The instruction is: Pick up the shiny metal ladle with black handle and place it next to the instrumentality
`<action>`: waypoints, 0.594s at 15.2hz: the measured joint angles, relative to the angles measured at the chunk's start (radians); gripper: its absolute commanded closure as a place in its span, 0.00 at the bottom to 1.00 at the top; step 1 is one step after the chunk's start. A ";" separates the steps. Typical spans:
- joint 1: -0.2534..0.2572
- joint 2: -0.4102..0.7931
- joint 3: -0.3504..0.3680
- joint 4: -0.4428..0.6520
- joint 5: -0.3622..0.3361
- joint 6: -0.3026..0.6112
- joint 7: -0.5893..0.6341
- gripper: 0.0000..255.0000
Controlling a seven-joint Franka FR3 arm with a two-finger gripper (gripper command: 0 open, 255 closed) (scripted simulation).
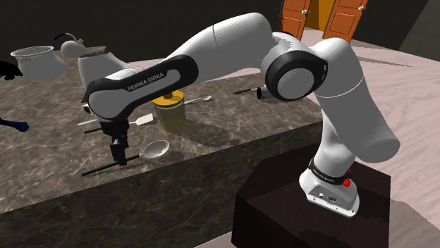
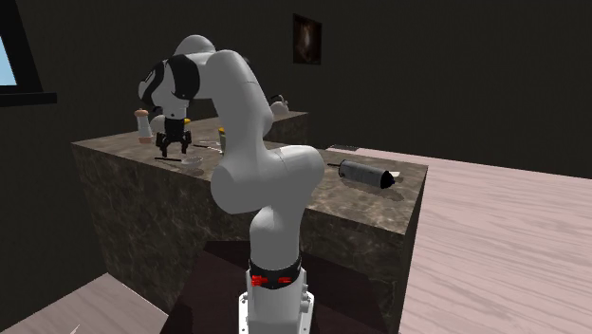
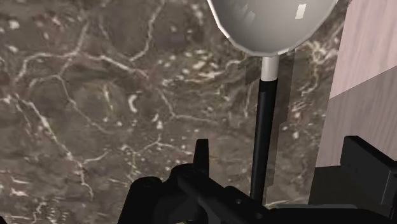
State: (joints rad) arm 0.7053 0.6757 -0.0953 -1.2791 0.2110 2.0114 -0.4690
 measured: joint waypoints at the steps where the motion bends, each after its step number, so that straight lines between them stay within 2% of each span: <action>1: -0.002 -0.010 -0.001 0.013 -0.002 -0.022 0.001 0.00; 9: -0.006 -0.033 -0.004 0.031 -0.005 -0.065 0.002 0.00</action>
